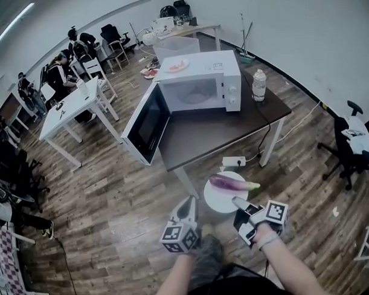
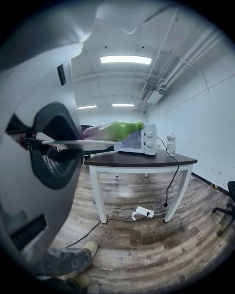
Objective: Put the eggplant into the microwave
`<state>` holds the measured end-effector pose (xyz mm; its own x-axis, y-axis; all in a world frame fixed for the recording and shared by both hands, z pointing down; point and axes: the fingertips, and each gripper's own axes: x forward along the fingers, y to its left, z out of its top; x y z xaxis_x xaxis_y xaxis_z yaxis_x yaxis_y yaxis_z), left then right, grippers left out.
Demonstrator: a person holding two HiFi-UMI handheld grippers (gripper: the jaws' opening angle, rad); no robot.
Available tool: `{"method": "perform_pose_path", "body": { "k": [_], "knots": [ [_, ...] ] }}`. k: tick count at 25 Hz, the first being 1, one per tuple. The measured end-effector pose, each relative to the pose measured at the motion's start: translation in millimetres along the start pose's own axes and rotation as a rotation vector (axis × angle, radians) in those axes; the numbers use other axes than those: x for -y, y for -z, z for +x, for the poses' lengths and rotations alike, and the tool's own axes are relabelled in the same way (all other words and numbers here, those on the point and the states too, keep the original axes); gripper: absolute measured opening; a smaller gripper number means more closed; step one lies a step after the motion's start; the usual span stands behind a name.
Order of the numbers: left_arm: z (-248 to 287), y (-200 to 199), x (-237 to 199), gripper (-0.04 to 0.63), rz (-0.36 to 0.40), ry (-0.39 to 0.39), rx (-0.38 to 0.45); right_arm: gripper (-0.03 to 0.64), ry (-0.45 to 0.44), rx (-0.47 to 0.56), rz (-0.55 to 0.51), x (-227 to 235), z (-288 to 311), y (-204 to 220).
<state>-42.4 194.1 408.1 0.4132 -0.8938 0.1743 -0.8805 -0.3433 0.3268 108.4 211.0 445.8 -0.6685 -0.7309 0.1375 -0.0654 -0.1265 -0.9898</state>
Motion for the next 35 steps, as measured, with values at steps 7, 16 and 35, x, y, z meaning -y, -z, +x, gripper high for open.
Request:
{"method": "perform_pose_path", "body": {
  "k": [7,16,35],
  "knots": [
    [62,-28,-26,0.005,0.007,0.029,0.018,0.026,-0.006,0.0,-0.005,-13,51,-35],
    [129,-59,-76,0.005,0.011,0.025,0.008,0.026,-0.027,-0.019,-0.019,-32,132,-77],
    [243,-79,-145,0.005,0.01,0.107,-0.036,0.026,-0.023,-0.017,-0.014,-33,275,-160]
  ]
}}
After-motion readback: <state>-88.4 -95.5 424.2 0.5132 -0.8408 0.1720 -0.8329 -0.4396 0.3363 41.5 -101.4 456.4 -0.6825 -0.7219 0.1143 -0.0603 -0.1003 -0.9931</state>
